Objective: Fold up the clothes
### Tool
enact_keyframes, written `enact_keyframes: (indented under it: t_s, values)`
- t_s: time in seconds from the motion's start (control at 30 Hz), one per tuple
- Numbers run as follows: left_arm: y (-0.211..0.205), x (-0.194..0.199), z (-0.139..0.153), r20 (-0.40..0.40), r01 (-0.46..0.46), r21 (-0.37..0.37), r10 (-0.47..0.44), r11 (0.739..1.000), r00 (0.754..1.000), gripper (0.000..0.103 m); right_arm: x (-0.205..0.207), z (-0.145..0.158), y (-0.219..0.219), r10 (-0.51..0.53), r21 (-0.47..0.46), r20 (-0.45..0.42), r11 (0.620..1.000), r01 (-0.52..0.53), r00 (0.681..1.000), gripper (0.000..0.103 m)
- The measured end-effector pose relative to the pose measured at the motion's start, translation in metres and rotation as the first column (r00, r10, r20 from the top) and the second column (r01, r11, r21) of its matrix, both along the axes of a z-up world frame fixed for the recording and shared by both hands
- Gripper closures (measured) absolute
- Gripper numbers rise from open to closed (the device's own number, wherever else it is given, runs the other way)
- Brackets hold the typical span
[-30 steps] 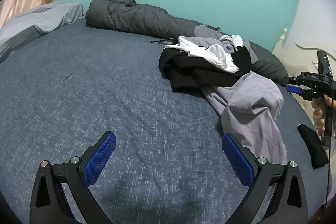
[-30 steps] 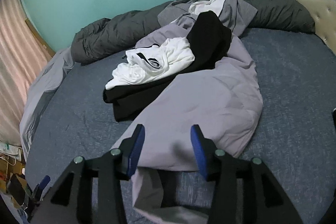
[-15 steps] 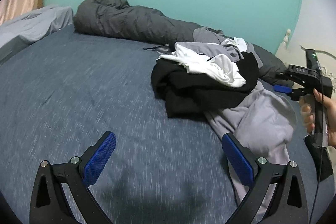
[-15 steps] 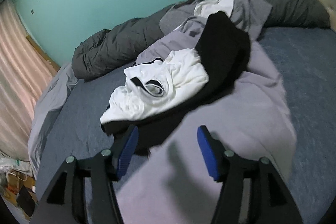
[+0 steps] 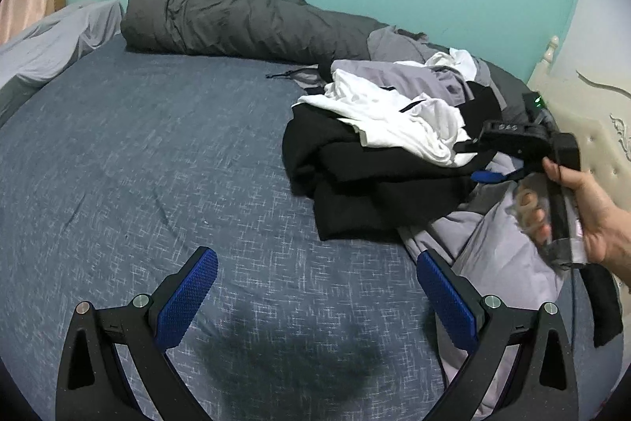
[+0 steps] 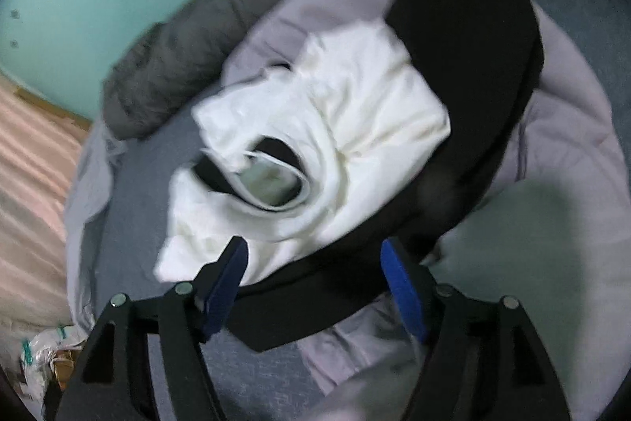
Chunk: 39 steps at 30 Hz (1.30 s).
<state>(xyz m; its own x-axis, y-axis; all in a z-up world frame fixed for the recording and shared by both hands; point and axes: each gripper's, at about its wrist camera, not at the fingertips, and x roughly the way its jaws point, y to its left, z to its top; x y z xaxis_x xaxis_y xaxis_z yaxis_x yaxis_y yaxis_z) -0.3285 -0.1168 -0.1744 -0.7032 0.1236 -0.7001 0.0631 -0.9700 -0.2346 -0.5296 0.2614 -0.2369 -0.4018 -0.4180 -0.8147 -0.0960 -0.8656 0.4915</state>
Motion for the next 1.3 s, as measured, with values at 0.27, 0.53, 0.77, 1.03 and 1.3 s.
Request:
enact_keyframes:
  t_s: [0.27,0.53,0.77,1.03,1.3]
  values:
    - [-0.008,-0.019,-0.001,0.034,-0.014,0.015,0.014,1.000,0.999,0.000,-0.018,-0.042,-0.005,-0.075,-0.016,0.114,0.997,0.077,0.991,0.019]
    - [-0.017,-0.028,-0.003,0.059,-0.029,0.018,0.028,0.999,0.998,0.000,-0.039,-0.054,-0.017,-0.052,0.026,0.109,0.998,0.050,0.993,0.044]
    - [-0.029,-0.042,-0.003,0.083,-0.038,0.011,0.037,0.999,0.996,0.000,-0.052,-0.022,-0.018,-0.045,0.054,-0.019,0.997,0.046,0.999,0.081]
    - [-0.057,-0.078,0.007,0.117,-0.085,0.041,0.080,0.996,0.990,0.000,-0.110,0.065,-0.015,-0.069,-0.055,-0.188,0.997,0.059,0.980,0.084]
    - [-0.078,-0.102,0.020,0.122,-0.108,0.030,0.104,0.994,0.987,0.000,-0.194,0.187,-0.043,-0.079,-0.069,-0.396,0.996,0.056,0.915,0.086]
